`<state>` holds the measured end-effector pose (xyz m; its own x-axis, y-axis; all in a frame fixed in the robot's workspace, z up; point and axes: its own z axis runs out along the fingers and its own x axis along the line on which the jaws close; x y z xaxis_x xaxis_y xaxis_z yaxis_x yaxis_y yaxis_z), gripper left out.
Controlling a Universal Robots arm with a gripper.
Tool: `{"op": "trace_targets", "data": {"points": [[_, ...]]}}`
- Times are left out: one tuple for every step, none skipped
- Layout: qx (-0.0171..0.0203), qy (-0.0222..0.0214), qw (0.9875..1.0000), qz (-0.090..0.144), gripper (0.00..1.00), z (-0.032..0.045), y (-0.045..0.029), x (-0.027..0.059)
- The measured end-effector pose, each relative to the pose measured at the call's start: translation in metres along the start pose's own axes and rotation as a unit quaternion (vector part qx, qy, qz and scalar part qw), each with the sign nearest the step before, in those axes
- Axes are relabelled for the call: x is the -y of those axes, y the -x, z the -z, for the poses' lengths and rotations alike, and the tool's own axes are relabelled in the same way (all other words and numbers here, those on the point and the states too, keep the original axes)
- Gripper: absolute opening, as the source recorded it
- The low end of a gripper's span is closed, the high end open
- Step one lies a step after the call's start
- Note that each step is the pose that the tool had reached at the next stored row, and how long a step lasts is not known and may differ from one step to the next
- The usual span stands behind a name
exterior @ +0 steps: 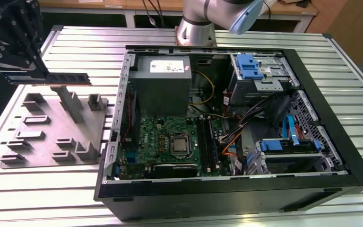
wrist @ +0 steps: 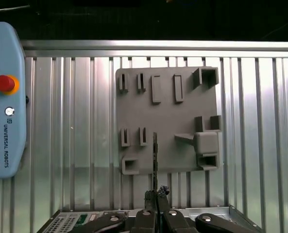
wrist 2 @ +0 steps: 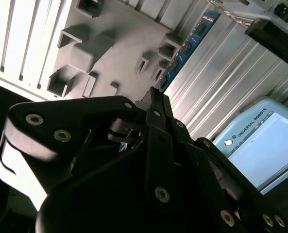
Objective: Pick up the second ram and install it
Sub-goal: 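Pick up the second ram and move it above second insertion slot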
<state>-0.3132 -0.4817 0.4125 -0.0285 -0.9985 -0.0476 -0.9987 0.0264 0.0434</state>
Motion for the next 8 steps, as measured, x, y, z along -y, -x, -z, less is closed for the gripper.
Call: {"op": "trace_targets", "data": {"points": [[0.0000, 0.0000, 1.0000, 0.000, 0.12, 0.0001, 0.0001, 0.0019], [0.0000, 0.0000, 1.0000, 0.000, 0.12, 0.0002, 0.0001, 0.0039], [0.0000, 0.0000, 1.0000, 0.000, 0.12, 0.0003, 0.0002, 0.0061], [0.0000, 0.0000, 1.0000, 0.000, 0.12, 0.0004, 0.0002, 0.0082], [0.0000, 0.0000, 1.0000, 0.000, 0.12, 0.0005, 0.0003, 0.0100], [0.0000, 0.0000, 1.0000, 0.000, 0.12, 0.0005, 0.0003, 0.0113], [0.0000, 0.0000, 1.0000, 0.000, 0.12, 0.0005, 0.0004, 0.0127], [0.0000, 0.0000, 1.0000, 0.000, 0.12, 0.0006, 0.0004, 0.0143]]}}
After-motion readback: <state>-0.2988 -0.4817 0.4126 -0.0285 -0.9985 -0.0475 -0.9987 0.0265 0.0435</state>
